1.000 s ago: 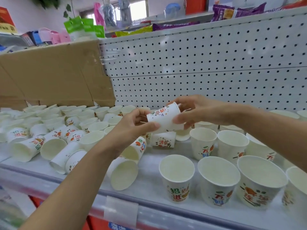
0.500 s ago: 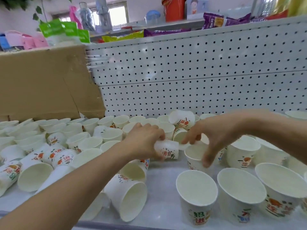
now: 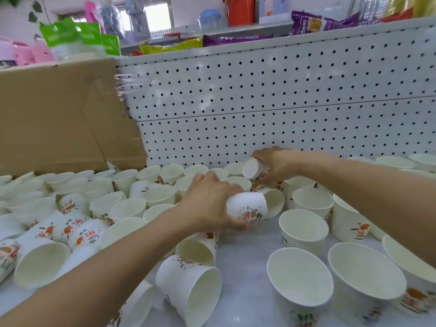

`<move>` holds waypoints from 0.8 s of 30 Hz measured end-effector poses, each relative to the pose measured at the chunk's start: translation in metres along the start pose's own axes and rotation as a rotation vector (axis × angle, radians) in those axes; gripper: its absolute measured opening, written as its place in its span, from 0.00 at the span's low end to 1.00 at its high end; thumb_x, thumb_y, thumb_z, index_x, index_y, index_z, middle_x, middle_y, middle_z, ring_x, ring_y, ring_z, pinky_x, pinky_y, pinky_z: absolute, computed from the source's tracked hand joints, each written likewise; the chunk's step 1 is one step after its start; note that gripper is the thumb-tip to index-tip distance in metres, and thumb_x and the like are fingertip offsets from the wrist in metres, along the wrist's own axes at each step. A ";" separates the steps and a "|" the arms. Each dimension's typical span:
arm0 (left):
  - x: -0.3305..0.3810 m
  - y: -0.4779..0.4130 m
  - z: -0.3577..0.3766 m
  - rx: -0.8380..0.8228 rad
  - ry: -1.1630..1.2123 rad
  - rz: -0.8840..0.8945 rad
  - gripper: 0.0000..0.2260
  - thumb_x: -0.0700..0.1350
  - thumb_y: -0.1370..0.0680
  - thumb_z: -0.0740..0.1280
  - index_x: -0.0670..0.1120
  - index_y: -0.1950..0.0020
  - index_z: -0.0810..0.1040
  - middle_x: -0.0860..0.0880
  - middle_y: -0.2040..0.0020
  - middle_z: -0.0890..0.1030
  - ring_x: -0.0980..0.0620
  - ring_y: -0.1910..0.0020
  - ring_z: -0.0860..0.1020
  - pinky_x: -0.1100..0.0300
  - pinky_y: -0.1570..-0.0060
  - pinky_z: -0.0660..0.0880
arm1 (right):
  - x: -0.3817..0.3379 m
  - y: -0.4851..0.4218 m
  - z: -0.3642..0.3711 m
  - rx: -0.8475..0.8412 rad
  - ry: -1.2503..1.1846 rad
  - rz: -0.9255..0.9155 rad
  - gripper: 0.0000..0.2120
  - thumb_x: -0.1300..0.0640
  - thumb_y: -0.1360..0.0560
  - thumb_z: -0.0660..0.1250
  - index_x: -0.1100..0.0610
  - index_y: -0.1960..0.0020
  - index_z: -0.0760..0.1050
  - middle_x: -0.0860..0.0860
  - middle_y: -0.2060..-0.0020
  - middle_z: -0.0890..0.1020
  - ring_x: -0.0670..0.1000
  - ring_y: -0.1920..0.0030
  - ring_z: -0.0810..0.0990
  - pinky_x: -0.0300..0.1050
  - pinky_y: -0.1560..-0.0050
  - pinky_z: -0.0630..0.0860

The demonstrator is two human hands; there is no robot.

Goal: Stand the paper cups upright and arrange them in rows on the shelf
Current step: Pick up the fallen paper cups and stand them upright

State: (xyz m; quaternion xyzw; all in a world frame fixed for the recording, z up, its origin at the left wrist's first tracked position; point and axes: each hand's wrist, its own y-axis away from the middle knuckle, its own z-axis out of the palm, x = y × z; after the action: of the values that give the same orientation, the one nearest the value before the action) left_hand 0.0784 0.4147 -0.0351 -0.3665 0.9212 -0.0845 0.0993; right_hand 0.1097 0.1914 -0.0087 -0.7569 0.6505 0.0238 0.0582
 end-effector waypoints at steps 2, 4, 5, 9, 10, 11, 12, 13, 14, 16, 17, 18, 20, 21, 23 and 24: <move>0.002 0.001 -0.013 0.024 0.166 -0.041 0.29 0.69 0.32 0.68 0.59 0.35 0.69 0.54 0.48 0.77 0.52 0.48 0.71 0.55 0.48 0.67 | 0.002 -0.001 0.002 0.030 0.013 -0.010 0.24 0.47 0.34 0.74 0.48 0.43 0.68 0.48 0.51 0.77 0.51 0.53 0.76 0.45 0.59 0.71; 0.003 0.003 -0.024 0.047 0.365 -0.091 0.28 0.66 0.31 0.70 0.57 0.37 0.67 0.55 0.50 0.76 0.54 0.54 0.74 0.59 0.57 0.72 | 0.003 0.001 0.000 0.087 0.023 -0.014 0.24 0.44 0.34 0.74 0.47 0.45 0.67 0.47 0.52 0.77 0.50 0.55 0.76 0.45 0.61 0.71; 0.002 0.003 -0.028 0.061 0.436 -0.113 0.27 0.64 0.31 0.70 0.56 0.39 0.65 0.55 0.50 0.75 0.55 0.57 0.76 0.59 0.60 0.74 | 0.003 0.003 -0.002 0.130 0.020 -0.011 0.25 0.43 0.35 0.74 0.47 0.45 0.66 0.48 0.52 0.77 0.51 0.55 0.77 0.45 0.61 0.72; -0.001 0.005 -0.036 0.076 0.532 -0.121 0.23 0.60 0.30 0.71 0.56 0.43 0.63 0.55 0.47 0.73 0.54 0.54 0.76 0.53 0.58 0.78 | 0.000 0.020 -0.019 0.292 -0.147 -0.007 0.27 0.46 0.32 0.73 0.53 0.41 0.64 0.52 0.53 0.78 0.53 0.57 0.79 0.47 0.61 0.77; 0.000 0.005 -0.037 0.048 0.496 -0.098 0.24 0.60 0.30 0.70 0.57 0.40 0.63 0.55 0.45 0.71 0.54 0.53 0.75 0.54 0.57 0.77 | 0.001 0.026 -0.025 0.316 -0.196 -0.012 0.26 0.48 0.32 0.73 0.53 0.40 0.65 0.52 0.53 0.78 0.52 0.58 0.79 0.46 0.62 0.78; 0.002 0.005 -0.036 0.014 0.433 -0.070 0.26 0.62 0.30 0.70 0.58 0.38 0.63 0.56 0.43 0.70 0.54 0.51 0.73 0.56 0.57 0.74 | 0.003 0.032 -0.031 0.334 -0.231 -0.018 0.25 0.48 0.32 0.74 0.53 0.41 0.67 0.51 0.54 0.79 0.51 0.59 0.80 0.46 0.63 0.79; 0.005 0.004 -0.035 -0.022 0.357 -0.045 0.27 0.63 0.30 0.69 0.59 0.35 0.63 0.56 0.42 0.69 0.53 0.49 0.72 0.57 0.56 0.71 | 0.005 0.039 -0.037 0.341 -0.255 -0.018 0.23 0.47 0.32 0.74 0.53 0.42 0.70 0.50 0.55 0.79 0.50 0.61 0.80 0.45 0.64 0.79; 0.008 0.003 -0.033 -0.059 0.281 -0.020 0.29 0.64 0.30 0.69 0.59 0.33 0.62 0.55 0.41 0.69 0.53 0.47 0.71 0.57 0.54 0.70 | 0.007 0.047 -0.043 0.340 -0.271 -0.009 0.21 0.45 0.32 0.74 0.52 0.45 0.72 0.49 0.57 0.79 0.49 0.62 0.80 0.44 0.66 0.78; 0.011 0.001 -0.029 -0.094 0.209 0.007 0.31 0.65 0.31 0.69 0.60 0.32 0.62 0.55 0.41 0.69 0.52 0.45 0.71 0.56 0.51 0.71 | 0.009 0.054 -0.049 0.333 -0.279 0.009 0.20 0.43 0.33 0.74 0.51 0.47 0.74 0.49 0.59 0.79 0.48 0.63 0.80 0.43 0.67 0.76; 0.018 -0.004 -0.019 -0.156 0.075 0.060 0.34 0.65 0.32 0.70 0.60 0.30 0.61 0.55 0.44 0.71 0.52 0.43 0.70 0.53 0.47 0.72 | 0.012 0.071 -0.058 0.312 -0.281 0.043 0.17 0.40 0.32 0.73 0.49 0.52 0.75 0.49 0.61 0.79 0.49 0.64 0.78 0.41 0.66 0.72; 0.020 -0.007 -0.015 -0.178 0.019 0.085 0.35 0.65 0.32 0.70 0.60 0.29 0.61 0.54 0.44 0.71 0.52 0.42 0.70 0.52 0.46 0.72 | 0.014 0.078 -0.061 0.308 -0.280 0.057 0.17 0.39 0.32 0.72 0.49 0.53 0.75 0.49 0.61 0.79 0.49 0.63 0.78 0.42 0.66 0.71; 0.022 -0.010 -0.012 -0.200 -0.020 0.102 0.37 0.65 0.32 0.70 0.60 0.27 0.60 0.54 0.44 0.72 0.52 0.42 0.69 0.52 0.45 0.72 | 0.016 0.085 -0.064 0.308 -0.280 0.070 0.17 0.37 0.32 0.71 0.49 0.53 0.75 0.49 0.61 0.79 0.50 0.63 0.78 0.43 0.65 0.71; 0.024 -0.016 -0.014 -0.252 -0.034 0.122 0.40 0.67 0.34 0.70 0.60 0.26 0.59 0.54 0.40 0.72 0.52 0.40 0.68 0.54 0.42 0.69 | 0.020 0.098 -0.069 0.305 -0.267 0.106 0.21 0.36 0.33 0.70 0.49 0.49 0.74 0.49 0.58 0.79 0.50 0.61 0.79 0.46 0.61 0.75; 0.024 -0.020 -0.019 -0.289 0.020 0.119 0.41 0.68 0.34 0.70 0.59 0.25 0.59 0.55 0.37 0.71 0.52 0.38 0.67 0.54 0.40 0.67 | 0.021 0.104 -0.071 0.300 -0.263 0.132 0.24 0.35 0.35 0.70 0.49 0.46 0.72 0.48 0.57 0.79 0.50 0.60 0.80 0.48 0.60 0.77; 0.027 -0.032 -0.031 -0.321 0.239 0.064 0.38 0.68 0.32 0.68 0.57 0.26 0.62 0.55 0.34 0.71 0.53 0.37 0.69 0.55 0.38 0.67 | 0.025 0.113 -0.073 0.284 -0.271 0.193 0.29 0.35 0.36 0.72 0.48 0.42 0.67 0.49 0.56 0.78 0.51 0.60 0.81 0.52 0.58 0.81; 0.028 -0.041 -0.035 -0.292 0.316 0.033 0.34 0.67 0.29 0.66 0.56 0.27 0.65 0.55 0.34 0.73 0.53 0.38 0.72 0.55 0.39 0.69 | 0.027 0.117 -0.073 0.280 -0.269 0.217 0.30 0.37 0.36 0.72 0.49 0.42 0.65 0.49 0.56 0.78 0.52 0.60 0.81 0.52 0.58 0.82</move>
State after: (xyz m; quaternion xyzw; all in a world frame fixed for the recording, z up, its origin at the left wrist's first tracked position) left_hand 0.0769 0.3691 0.0043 -0.3440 0.9337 -0.0049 -0.0994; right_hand -0.0045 0.1389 0.0540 -0.6571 0.7113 0.0403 0.2461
